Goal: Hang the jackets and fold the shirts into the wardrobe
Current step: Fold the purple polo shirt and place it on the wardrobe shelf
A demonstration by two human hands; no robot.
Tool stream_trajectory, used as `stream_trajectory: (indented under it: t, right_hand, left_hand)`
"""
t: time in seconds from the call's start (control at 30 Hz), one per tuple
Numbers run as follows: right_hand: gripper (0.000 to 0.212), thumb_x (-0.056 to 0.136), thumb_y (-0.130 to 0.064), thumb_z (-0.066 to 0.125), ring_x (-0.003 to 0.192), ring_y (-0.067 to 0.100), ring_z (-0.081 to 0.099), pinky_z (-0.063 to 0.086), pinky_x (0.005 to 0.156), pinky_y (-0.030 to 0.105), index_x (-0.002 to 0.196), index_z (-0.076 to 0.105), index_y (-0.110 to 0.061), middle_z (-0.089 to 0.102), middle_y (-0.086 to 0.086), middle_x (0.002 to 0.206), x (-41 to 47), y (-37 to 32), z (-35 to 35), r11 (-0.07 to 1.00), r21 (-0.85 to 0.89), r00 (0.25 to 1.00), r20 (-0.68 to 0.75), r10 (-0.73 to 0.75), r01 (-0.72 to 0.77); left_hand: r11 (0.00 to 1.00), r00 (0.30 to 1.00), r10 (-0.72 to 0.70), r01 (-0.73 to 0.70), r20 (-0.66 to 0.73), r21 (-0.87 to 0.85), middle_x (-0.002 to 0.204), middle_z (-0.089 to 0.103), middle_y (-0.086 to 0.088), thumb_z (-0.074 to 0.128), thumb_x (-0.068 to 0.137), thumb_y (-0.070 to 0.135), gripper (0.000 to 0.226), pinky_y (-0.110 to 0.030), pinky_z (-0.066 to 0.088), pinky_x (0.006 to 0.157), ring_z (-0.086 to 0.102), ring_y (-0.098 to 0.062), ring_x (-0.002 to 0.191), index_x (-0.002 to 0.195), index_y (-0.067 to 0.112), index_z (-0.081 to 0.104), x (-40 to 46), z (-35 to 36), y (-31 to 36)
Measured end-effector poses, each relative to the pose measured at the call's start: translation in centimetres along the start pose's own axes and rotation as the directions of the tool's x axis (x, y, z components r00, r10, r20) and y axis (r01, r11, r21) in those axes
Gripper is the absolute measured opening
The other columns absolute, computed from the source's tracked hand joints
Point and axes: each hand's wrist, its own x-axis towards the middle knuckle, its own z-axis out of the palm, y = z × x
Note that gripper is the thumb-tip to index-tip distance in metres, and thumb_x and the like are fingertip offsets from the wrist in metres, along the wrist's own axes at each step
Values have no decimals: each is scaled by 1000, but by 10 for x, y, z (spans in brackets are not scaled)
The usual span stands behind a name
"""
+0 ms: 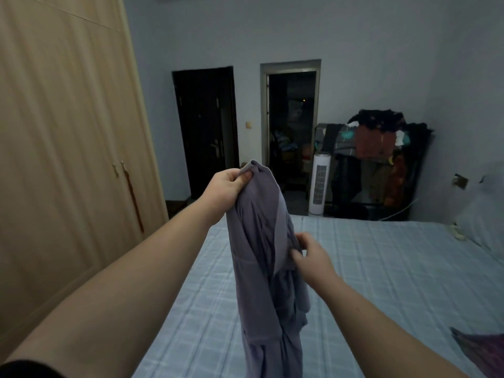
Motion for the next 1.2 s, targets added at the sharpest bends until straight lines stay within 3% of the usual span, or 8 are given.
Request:
stream_trajectory:
  t: [0.07,0.23,0.4,0.5,0.73,0.9,1.03,1.2]
  right_hand:
    - [10,95,-19,52,86,16,61,46,68,30,90,59,-23,65,-5,89,18,-2,-4,999,-46,1000,-15,8,-9]
    - [14,100,-16,48,90,21,58,39,73,31,94,61,-19,64,2,92,58,1,-23,997,-54,993,-106,-59,54]
    - [20,100,-20,49,77,10,57,43,66,27,85,59,-27,64,-8,81,80,-26,-36,976,-77,968,-135,-213,204]
    - [15,101,-28,46,80,14,58,46,70,34,92,58,-32,64,-7,85,80,-44,-44,939,-231,952,-106,-286,256]
    - [16,103,-37,37,81,27,60,49,70,40,103,53,-36,66,4,92,47,-98,-69,825,-478,927,-56,-371,302]
    - [19,103,-40,35,86,37,62,51,73,46,108,51,-32,68,11,99,11,-151,-79,765,-571,882,-139,-450,300]
    - [17,103,-41,35,83,38,62,51,70,45,108,48,-31,68,14,95,-21,-184,-81,728,-620,852,-178,-492,291]
    - [16,101,-38,37,90,39,62,51,75,46,106,50,-31,67,14,102,-63,-201,-91,764,-596,827,-282,-487,247]
  left_hand:
    - [999,1000,6,-5,-31,33,87,73,0,56,99,33,27,-15,51,59,67,-7,75,99,11,72,2,-13,-5]
    - [970,998,-6,22,-68,244,90,71,9,52,101,33,19,-34,51,77,65,-13,87,91,31,68,7,-50,-32]
    - [860,989,59,17,-132,511,93,62,6,38,106,32,23,-25,40,67,57,-14,89,100,20,57,1,-64,-55]
    - [861,981,78,22,-175,509,95,62,1,37,105,36,29,-34,41,74,58,-22,94,104,13,55,-9,-75,-63]
    - [868,981,-87,-12,176,497,111,67,8,71,55,82,82,-40,54,92,64,-10,105,116,30,54,-36,-115,-41]
    - [702,911,-123,-200,393,684,100,62,26,86,65,29,50,-19,48,80,59,6,96,102,42,54,-67,-133,-7]
    - [530,930,-76,-268,360,805,85,66,13,77,74,21,21,-29,47,74,64,-13,89,83,32,61,-88,-167,7]
    - [769,994,13,-82,112,634,87,66,2,59,89,12,22,-34,49,72,62,-19,87,79,32,61,-118,-200,8]
